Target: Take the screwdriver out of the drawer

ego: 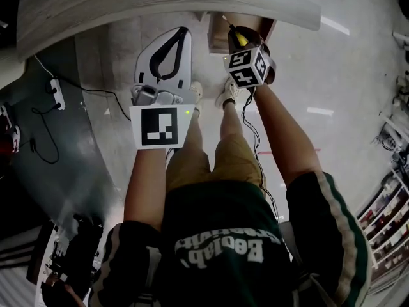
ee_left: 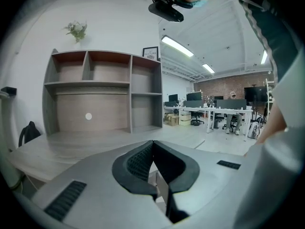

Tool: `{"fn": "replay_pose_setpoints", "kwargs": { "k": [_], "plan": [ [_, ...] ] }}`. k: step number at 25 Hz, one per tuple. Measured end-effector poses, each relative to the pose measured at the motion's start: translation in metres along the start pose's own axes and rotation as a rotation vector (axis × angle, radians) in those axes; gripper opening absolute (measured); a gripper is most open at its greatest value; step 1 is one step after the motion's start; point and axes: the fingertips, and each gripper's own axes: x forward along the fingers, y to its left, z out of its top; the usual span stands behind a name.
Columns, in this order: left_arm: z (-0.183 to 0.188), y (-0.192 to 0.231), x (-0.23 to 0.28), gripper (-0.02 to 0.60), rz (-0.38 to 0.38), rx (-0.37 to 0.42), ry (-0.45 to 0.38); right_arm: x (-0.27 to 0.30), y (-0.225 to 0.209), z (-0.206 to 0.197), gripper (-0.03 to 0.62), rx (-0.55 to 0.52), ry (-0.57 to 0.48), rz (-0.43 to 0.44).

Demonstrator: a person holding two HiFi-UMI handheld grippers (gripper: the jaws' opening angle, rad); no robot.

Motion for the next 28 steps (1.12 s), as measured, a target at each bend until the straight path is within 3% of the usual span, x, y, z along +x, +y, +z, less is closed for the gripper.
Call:
{"fn": "replay_pose_setpoints", "kwargs": {
  "k": [8,15,19,26,28],
  "plan": [
    [0.045,0.003,-0.018,0.017,-0.007,0.042,0.021,-0.079,0.002,0.04,0.087,0.064,-0.07,0.017],
    [0.094,-0.008,-0.047,0.017,-0.051,0.101,-0.024,-0.155,0.002,0.084,0.087,0.095,-0.137,0.008],
    [0.121,-0.003,-0.06,0.017,-0.069,0.094,-0.037,-0.187,-0.004,0.108,0.087,0.113,-0.168,-0.019],
    [0.159,-0.009,-0.101,0.018,-0.068,0.133,-0.028,-0.264,0.002,0.138,0.087,0.194,-0.245,-0.035],
    [0.163,-0.01,-0.111,0.018,-0.083,0.176,-0.026,-0.284,0.001,0.148,0.087,0.23,-0.275,-0.035]
  ]
}}
